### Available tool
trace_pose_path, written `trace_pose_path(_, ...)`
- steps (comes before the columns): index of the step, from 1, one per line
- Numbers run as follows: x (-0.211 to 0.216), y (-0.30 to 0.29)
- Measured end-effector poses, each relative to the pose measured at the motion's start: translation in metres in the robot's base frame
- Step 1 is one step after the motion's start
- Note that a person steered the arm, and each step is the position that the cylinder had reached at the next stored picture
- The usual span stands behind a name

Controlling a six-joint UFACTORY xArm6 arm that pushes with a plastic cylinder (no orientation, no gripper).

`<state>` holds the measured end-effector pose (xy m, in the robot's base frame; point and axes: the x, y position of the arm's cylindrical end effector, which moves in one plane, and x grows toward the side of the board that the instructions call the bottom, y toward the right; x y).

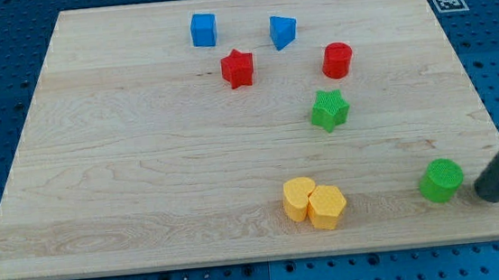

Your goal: Slide the green circle to the center

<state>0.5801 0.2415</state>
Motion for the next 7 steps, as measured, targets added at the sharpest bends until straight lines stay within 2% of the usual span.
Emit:
trace_pose_path(4, -0.013, -0.071)
trace_pose_path(7, -0.047, -0.122)
